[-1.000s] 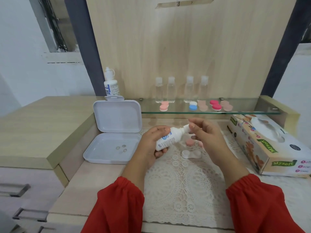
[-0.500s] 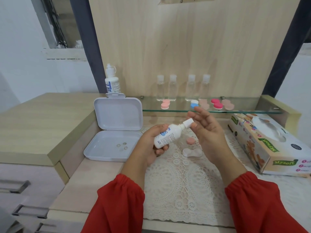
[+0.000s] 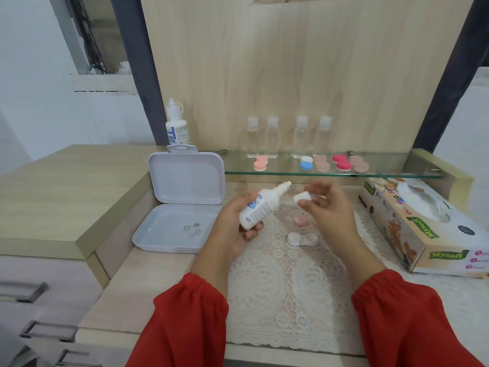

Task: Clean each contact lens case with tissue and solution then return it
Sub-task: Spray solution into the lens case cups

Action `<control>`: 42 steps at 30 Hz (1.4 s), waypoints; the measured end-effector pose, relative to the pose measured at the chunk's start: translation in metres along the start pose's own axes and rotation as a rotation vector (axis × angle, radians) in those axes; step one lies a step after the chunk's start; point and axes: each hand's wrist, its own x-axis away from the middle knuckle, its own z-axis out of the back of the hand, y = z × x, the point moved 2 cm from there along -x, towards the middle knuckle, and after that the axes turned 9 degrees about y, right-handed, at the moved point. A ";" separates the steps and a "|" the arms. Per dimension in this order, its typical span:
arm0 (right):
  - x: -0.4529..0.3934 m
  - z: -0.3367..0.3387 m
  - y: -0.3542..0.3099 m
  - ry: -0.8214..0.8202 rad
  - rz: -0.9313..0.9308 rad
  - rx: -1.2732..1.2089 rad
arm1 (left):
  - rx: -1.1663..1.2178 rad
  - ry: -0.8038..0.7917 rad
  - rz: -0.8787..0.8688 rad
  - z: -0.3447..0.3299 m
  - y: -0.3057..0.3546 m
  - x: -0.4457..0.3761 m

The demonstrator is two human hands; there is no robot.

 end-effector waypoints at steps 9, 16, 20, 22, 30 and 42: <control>0.002 -0.031 0.017 -0.264 0.304 0.799 | 0.248 0.037 -0.027 0.002 0.003 -0.004; -0.003 0.003 0.001 -0.185 0.137 0.535 | 0.202 0.025 -0.066 0.003 0.003 -0.003; 0.004 0.033 -0.004 -0.284 0.029 0.583 | 0.234 0.030 -0.040 0.004 0.003 -0.001; 0.010 0.038 -0.002 -0.391 -0.025 0.683 | 0.253 0.029 -0.029 0.004 0.003 -0.001; 0.008 0.039 0.007 -0.361 0.035 0.660 | 0.324 -0.056 0.005 0.001 0.003 0.002; 0.011 0.020 0.005 -0.213 -0.214 0.113 | 0.566 0.036 -0.032 0.001 0.009 0.003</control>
